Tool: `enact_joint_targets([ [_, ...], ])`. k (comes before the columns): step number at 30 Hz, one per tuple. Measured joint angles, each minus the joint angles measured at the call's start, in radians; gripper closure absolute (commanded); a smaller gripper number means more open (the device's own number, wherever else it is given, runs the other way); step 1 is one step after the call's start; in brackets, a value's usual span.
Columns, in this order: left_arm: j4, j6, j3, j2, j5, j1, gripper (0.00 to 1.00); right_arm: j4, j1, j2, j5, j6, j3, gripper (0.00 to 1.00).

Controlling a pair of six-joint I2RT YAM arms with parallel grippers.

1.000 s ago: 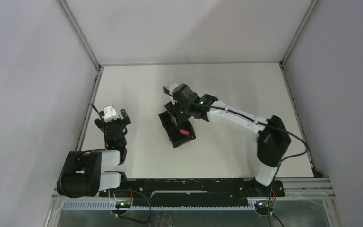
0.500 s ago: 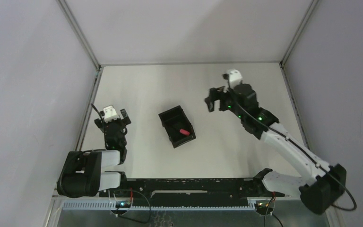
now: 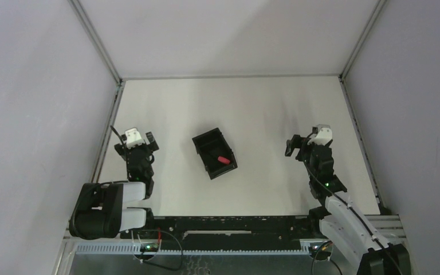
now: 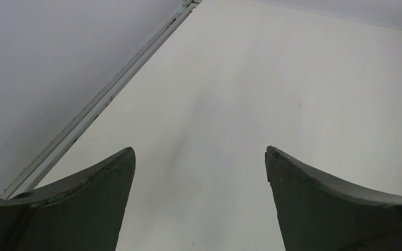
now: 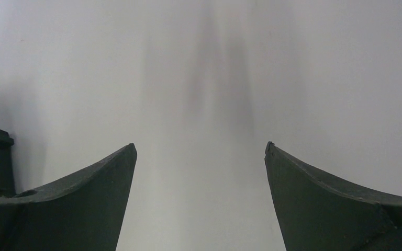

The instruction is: Put the screwdriver in the bin

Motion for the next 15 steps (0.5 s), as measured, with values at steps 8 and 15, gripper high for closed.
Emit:
enact_joint_targets([
  [8, 0.0, 0.0, 0.0, 0.0, 0.0, 0.0, 0.02, 0.109, -0.01, -0.077, 0.01, 0.001, -0.091, 0.0],
  [15, 0.0, 0.0, 0.0, 0.0, 0.0, 0.0, 0.02, 0.142, -0.011, -0.079, 0.01, 0.001, -0.091, 0.0],
])
